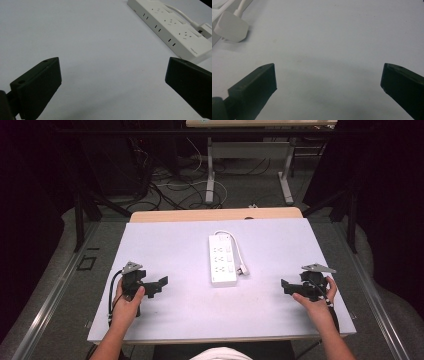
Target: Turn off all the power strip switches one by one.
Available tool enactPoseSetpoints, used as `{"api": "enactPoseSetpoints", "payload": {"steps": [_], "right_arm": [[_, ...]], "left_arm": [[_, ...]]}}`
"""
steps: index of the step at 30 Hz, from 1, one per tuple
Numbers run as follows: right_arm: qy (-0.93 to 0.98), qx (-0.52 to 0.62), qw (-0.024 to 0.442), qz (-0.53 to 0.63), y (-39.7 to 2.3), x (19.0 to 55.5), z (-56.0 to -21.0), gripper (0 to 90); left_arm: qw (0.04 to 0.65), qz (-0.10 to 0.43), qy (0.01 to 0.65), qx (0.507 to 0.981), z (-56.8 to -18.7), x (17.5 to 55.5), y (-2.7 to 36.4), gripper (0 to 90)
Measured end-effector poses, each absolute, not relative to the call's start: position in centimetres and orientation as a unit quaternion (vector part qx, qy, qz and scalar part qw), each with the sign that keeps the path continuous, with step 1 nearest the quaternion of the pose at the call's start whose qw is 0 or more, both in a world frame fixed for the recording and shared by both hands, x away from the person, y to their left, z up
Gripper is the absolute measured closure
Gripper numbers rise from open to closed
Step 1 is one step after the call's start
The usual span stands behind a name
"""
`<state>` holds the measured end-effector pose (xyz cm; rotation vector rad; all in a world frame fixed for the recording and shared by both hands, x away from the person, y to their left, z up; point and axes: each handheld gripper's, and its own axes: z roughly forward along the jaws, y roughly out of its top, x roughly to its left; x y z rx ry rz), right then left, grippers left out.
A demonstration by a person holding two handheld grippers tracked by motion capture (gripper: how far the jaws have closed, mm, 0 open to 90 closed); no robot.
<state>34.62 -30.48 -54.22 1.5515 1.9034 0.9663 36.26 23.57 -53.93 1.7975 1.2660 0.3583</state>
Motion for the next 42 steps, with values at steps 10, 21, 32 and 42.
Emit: {"api": "enactPoseSetpoints", "payload": {"steps": [10, 21, 32, 42], "right_arm": [[0.720, 0.549, 0.249, 0.344, -28.6, 35.3, -53.4, 1.7], [0.746, 0.505, 0.260, 0.348, -25.6, 37.0, -51.0, 6.8], [0.763, 0.468, 0.264, 0.358, -23.6, 38.5, -49.4, 15.1], [0.789, 0.432, 0.248, 0.360, -21.6, 40.0, -48.1, 22.2]], "left_arm": [[0.433, 0.167, 0.494, 0.735, -53.7, 35.7, 23.1, 0.5], [0.434, 0.183, 0.482, 0.739, -53.7, 35.2, 22.1, 0.5], [0.427, 0.180, 0.483, 0.743, -53.8, 34.8, 22.0, 0.8], [0.428, 0.176, 0.478, 0.747, -53.9, 34.3, 21.6, 0.8]]}}
